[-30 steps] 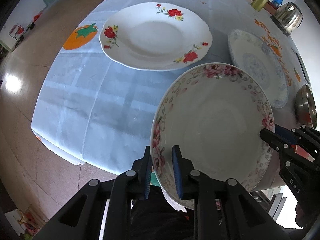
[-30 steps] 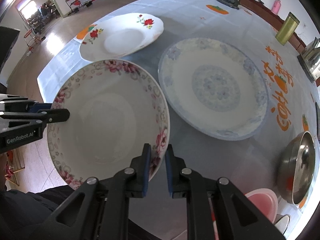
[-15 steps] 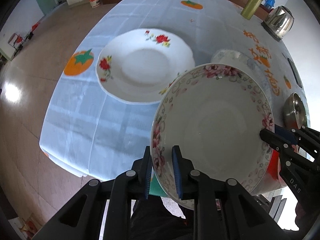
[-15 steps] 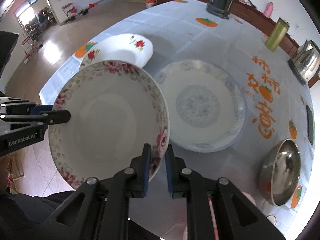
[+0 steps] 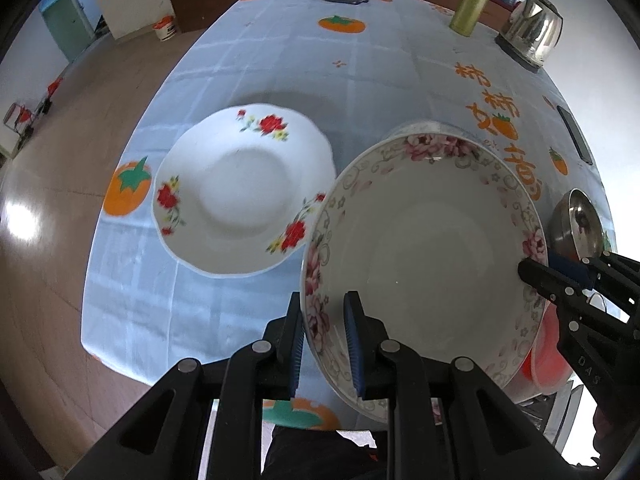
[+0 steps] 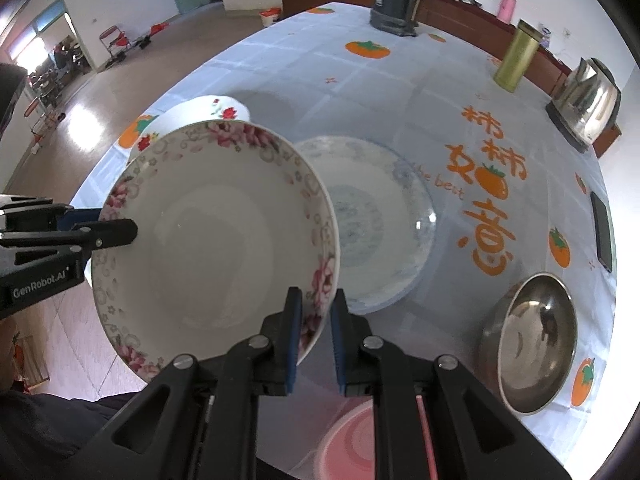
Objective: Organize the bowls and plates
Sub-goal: 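Lift the pink-floral plate with both grippers over the blue-patterned plate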
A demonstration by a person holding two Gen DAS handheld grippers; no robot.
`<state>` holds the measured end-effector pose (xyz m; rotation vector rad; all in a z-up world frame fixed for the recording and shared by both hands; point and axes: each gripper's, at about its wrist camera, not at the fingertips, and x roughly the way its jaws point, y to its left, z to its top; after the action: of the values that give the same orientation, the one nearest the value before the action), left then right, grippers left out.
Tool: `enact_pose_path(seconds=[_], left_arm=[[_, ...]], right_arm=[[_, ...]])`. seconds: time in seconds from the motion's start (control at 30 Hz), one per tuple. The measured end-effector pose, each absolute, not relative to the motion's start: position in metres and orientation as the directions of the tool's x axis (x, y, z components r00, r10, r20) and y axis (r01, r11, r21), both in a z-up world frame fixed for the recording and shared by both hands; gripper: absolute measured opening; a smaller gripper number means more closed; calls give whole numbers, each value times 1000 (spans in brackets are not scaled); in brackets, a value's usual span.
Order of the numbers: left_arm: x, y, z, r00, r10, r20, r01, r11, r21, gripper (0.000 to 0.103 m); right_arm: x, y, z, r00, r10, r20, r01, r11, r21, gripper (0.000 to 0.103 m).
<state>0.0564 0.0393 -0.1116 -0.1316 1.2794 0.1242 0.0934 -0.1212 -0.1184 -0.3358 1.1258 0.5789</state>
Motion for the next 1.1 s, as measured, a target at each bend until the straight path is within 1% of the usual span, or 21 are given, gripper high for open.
enact_pose_path(seconds=[0.47,1.1], left_arm=[[99,17,-114,281,8,-960,-99,995,-21,21],[127,14,-123,267,4,-964,-72,997,-16,21]], right_arm=[[125,-147,-119,317,239,-918,-525,850,40,14],[151,-151,-129,302,216,-929,-491,870,43,14]])
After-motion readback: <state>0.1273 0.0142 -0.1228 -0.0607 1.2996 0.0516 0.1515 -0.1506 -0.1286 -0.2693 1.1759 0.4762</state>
